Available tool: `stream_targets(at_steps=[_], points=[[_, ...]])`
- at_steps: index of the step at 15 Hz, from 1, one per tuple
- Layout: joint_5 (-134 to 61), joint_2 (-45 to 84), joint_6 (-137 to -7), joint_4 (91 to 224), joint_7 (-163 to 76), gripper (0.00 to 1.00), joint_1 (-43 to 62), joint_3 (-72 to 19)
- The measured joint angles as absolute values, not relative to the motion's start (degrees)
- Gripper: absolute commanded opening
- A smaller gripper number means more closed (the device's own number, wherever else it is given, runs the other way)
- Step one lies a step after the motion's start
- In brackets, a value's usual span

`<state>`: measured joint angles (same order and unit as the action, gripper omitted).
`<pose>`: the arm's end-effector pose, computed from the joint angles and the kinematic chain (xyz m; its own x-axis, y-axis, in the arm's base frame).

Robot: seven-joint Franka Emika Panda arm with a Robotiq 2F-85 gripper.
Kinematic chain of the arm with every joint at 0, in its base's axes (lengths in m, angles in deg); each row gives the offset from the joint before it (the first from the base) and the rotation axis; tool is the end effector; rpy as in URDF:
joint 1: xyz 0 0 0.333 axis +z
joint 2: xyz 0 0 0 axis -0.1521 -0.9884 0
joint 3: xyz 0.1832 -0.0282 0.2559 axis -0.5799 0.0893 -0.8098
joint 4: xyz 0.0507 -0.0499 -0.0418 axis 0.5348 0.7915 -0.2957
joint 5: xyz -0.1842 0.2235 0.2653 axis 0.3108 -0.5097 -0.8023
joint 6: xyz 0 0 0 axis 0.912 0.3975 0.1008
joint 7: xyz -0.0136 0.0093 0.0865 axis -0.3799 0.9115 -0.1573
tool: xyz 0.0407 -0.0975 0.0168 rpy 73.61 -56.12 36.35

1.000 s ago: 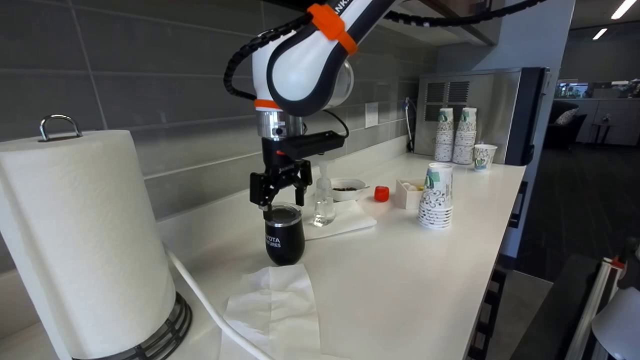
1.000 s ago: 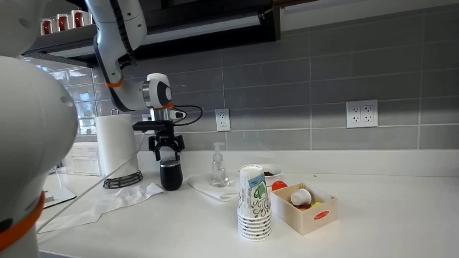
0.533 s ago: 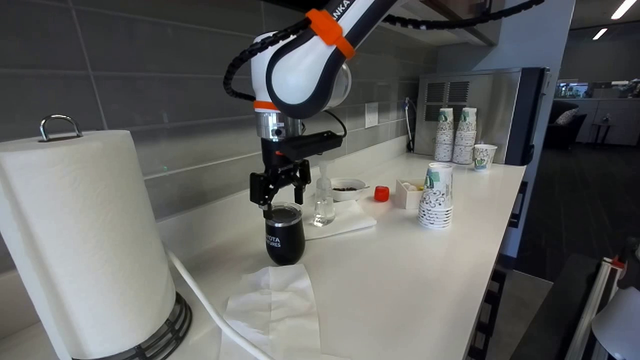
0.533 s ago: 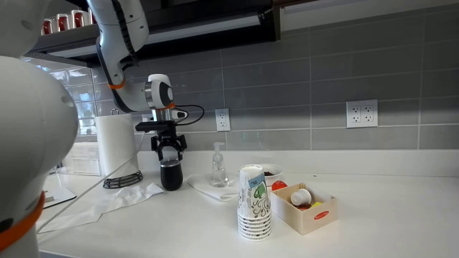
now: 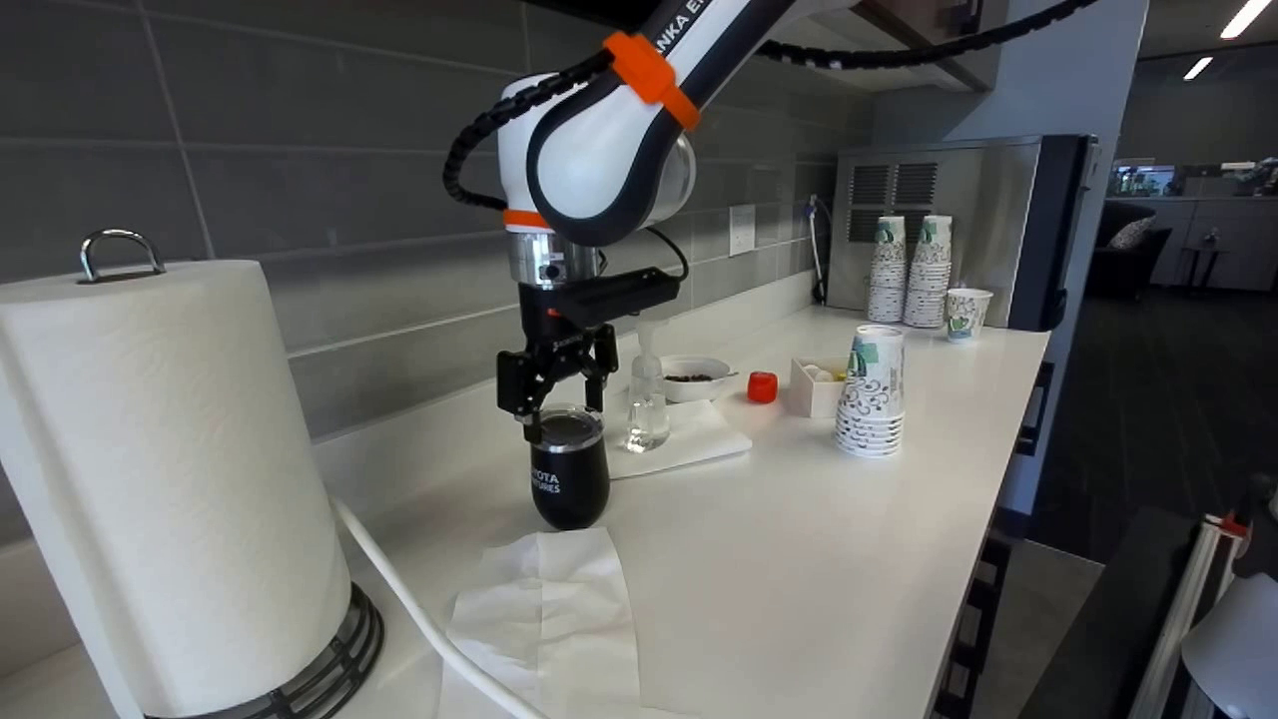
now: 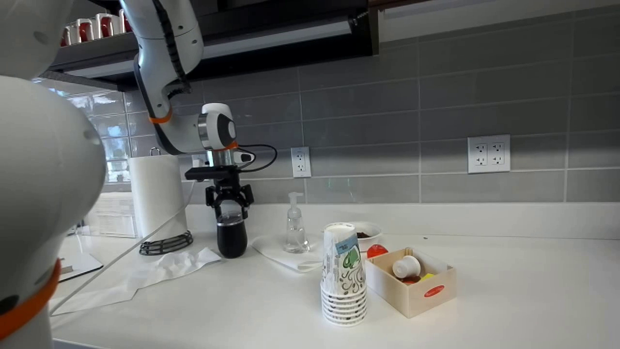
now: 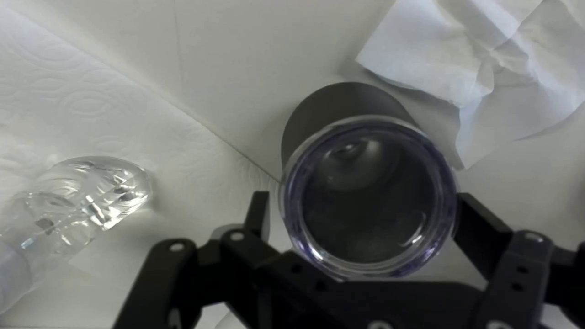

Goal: Remove the lid from the black thermos on the left.

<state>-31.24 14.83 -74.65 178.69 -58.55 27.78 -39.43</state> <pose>0.5436 0.2859 0.2856 0.9704 0.2334 0.0627 0.2323 -0.9723 0.0243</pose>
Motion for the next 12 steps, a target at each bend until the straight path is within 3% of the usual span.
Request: stream_targets(at_steps=[1,2,3,12], points=[[-31.2,14.8,-74.6,178.6,-58.6,0.75,27.9,-39.4],[-31.2,14.7,-74.6,178.6,-58.6,0.74,27.9,-39.3],[-31.0,14.7,-74.6,178.5,-58.6,0.66,28.1,-39.2],[-29.7,14.5,-74.6,177.9,-58.6,0.64,29.1,-38.8]])
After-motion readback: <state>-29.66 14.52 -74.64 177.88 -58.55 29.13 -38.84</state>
